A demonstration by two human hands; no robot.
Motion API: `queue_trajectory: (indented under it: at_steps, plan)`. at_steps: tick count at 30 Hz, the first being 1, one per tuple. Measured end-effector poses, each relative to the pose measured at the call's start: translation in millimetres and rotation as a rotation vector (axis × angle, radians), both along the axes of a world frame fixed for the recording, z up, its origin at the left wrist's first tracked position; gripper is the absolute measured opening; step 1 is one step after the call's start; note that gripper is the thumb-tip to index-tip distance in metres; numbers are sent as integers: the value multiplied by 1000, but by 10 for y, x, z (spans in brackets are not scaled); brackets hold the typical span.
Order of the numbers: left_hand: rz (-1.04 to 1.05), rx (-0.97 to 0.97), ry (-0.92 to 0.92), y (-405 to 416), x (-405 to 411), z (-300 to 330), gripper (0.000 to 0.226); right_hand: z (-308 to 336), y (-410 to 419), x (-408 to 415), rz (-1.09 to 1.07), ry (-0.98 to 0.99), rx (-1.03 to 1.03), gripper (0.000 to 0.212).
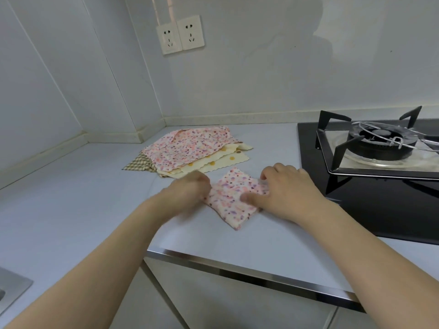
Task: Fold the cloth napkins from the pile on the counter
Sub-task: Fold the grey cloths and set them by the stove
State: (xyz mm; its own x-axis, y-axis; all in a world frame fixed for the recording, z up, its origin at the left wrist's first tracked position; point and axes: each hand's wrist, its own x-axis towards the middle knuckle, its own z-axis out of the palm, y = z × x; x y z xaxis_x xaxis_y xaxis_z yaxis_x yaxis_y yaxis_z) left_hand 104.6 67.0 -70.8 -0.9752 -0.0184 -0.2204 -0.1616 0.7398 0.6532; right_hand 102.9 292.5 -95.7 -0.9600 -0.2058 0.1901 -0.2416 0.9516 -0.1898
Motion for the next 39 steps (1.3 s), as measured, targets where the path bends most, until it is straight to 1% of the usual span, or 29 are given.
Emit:
queue_trajectory:
  at_steps: [1,3,5,6,8,9,11,12,13,14,15,16,17,19,21,23,25,26,27,29,30,32,34,35,37,39]
  plan:
    - [61,64,37,56,-75,17,25,6,4,-3,-60,7,30,76]
    - [76,-67,74,192,-220,36,17,20,-8,1,-128,-12,113,71]
    - [68,-181,15,325,-280,57,11,28,-24,-8,-86,-46,122,55]
    - [50,-209,-18,371,-294,72,9,32,-28,-6,-48,-68,85,47]
    - [-16,-285,-73,435,-307,104,4,52,-30,3,9,-110,-35,39]
    - [-14,-274,-75,443,-319,105,5,58,-21,3,23,-120,-106,36]
    - [72,-166,-117,418,-310,142,19,60,-4,5,32,-143,-226,37]
    - [97,-128,-125,405,-312,173,21,56,3,8,39,-170,-280,40]
    - [116,-84,-146,393,-320,202,18,56,7,11,49,-206,-345,42]
    - [136,-4,-173,389,-328,229,18,54,3,6,67,-239,-419,45]
    - [142,67,-207,386,-340,252,26,48,-4,-2,88,-262,-496,47]
    - [132,116,-230,392,-341,276,33,48,-11,-9,109,-279,-580,49]
    - [114,136,-226,409,-341,283,34,55,-22,-16,124,-290,-670,50]
    - [51,122,-174,447,-341,233,25,81,-52,-29,137,-293,-895,51]
    - [18,148,-100,458,-334,144,18,107,-92,-40,115,-290,-1217,53]
    - [61,299,-26,431,-321,80,15,133,-115,-65,21,-305,-1499,61]
    - [157,475,56,401,-300,20,28,122,-127,-101,-79,-366,-1687,63]
    - [203,549,96,402,-287,-14,30,112,-137,-113,-106,-416,-1756,58]
    - [238,606,131,420,-260,-36,28,109,-153,-112,-119,-465,-1797,49]
    - [276,660,179,487,-216,-82,17,100,-173,-96,-151,-532,-1774,24]
    - [283,669,213,518,-210,-108,11,86,-173,-96,-172,-550,-1738,23]
    - [292,651,331,573,-183,-143,8,42,-166,-144,-215,-516,-1653,31]
    - [282,584,462,611,-141,-184,15,-10,-176,-196,-244,-440,-1541,30]
    - [263,550,502,623,-114,-197,19,-41,-187,-214,-256,-396,-1488,24]
    - [200,434,521,637,-86,-216,28,-83,-198,-229,-271,-313,-1404,21]
    - [139,370,496,638,-105,-231,34,-70,-189,-200,-251,-251,-1375,24]
